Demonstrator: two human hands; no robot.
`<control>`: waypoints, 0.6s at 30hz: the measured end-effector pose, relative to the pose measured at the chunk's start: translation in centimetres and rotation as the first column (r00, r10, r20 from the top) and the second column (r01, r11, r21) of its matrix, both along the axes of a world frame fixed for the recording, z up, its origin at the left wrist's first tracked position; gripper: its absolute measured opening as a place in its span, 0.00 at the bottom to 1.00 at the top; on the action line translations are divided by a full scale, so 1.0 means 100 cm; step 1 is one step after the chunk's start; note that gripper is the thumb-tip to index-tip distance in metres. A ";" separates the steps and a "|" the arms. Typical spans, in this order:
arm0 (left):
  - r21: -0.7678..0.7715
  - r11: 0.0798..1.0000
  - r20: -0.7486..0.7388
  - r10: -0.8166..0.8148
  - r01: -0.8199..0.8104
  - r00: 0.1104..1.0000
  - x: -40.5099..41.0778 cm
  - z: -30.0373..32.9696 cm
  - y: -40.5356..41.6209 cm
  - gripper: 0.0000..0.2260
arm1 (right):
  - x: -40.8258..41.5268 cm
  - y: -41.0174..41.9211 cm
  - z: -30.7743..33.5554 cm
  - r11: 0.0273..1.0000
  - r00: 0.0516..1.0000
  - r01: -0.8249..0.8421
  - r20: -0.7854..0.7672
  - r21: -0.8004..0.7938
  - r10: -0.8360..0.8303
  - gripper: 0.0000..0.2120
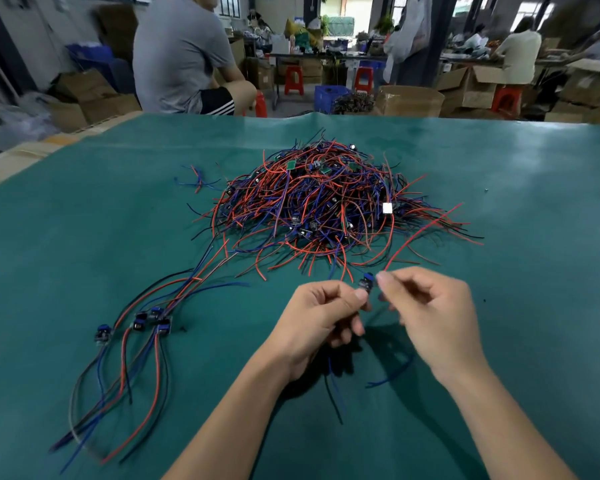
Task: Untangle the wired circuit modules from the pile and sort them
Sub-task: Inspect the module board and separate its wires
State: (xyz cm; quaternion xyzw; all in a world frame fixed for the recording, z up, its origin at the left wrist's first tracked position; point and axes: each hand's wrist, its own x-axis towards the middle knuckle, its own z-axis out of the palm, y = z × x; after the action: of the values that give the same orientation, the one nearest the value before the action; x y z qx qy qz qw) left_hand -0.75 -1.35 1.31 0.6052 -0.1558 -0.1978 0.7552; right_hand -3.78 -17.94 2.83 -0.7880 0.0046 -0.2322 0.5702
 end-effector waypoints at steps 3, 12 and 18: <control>0.042 0.999 0.031 -0.035 0.034 0.999 -0.003 0.001 -0.002 0.07 | -0.002 -0.014 0.002 0.991 0.999 -0.021 -0.045 0.132 0.027 0.03; 0.047 0.998 0.088 -0.051 0.047 0.995 -0.005 0.008 -0.001 0.12 | -0.007 0.009 -0.001 0.964 0.986 -0.164 0.002 0.208 0.167 0.10; 0.060 0.990 0.100 -0.135 0.129 0.986 -0.003 0.008 0.001 0.10 | 0.007 0.001 0.014 0.976 0.984 0.042 0.163 0.216 -0.078 0.10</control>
State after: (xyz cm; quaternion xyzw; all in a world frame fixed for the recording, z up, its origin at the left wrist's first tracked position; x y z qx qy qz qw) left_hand -1.10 -1.25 2.16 0.6231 -0.2290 -0.2199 0.7148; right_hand -3.11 -17.83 4.26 -0.6996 0.0043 -0.3141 0.6418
